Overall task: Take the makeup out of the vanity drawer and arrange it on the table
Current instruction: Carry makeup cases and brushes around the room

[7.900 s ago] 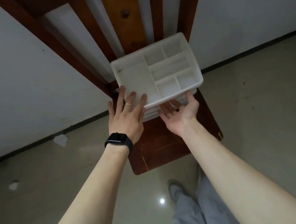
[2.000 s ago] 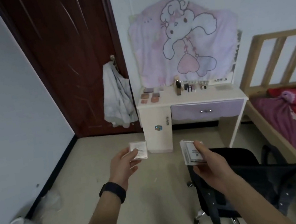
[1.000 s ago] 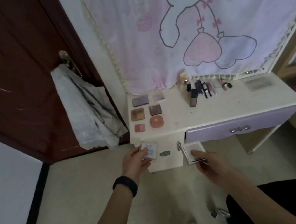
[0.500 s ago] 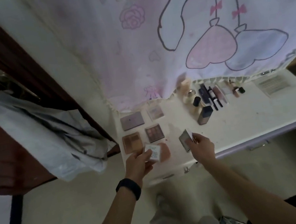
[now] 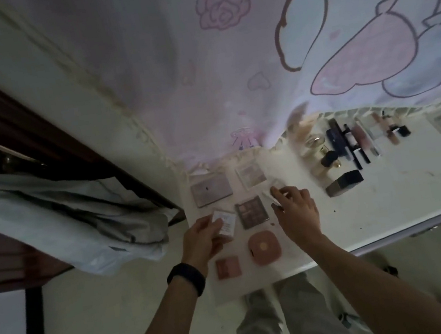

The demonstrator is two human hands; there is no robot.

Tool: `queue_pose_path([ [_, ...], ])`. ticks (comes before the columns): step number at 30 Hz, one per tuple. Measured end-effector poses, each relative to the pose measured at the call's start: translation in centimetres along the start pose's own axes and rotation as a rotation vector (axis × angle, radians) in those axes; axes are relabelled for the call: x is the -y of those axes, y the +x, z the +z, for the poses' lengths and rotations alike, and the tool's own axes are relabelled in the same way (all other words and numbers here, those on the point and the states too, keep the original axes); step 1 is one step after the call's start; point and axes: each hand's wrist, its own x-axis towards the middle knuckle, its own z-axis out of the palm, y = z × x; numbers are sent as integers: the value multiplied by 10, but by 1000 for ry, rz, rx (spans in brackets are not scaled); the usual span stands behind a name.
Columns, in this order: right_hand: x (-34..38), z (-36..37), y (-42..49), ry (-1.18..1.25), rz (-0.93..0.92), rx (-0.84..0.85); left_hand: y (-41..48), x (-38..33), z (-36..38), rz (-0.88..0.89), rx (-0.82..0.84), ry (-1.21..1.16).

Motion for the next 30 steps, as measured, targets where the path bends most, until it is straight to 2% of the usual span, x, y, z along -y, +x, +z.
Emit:
queue_pose_path([
  [5, 2, 4, 10, -114, 31, 108, 4, -3, 4, -22, 14, -54],
  [11, 4, 6, 9, -155, 64, 131, 8, -4, 4, -9, 36, -73],
  [18, 6, 6, 18, -152, 69, 159, 9, 2, -1, -6, 23, -50],
  [23, 3, 1, 21, -120, 55, 242, 5, 4, 5, 8, 9, -21],
  [27, 2, -14, 0, 77, 123, 138, -1, 5, 18, 17, 37, 23],
  [29, 2, -22, -24, 304, 207, 78, -4, 7, 28, 4, 77, 52],
  [30, 4, -26, -36, 458, 277, 104, -5, 9, 33, -10, 101, 58],
])
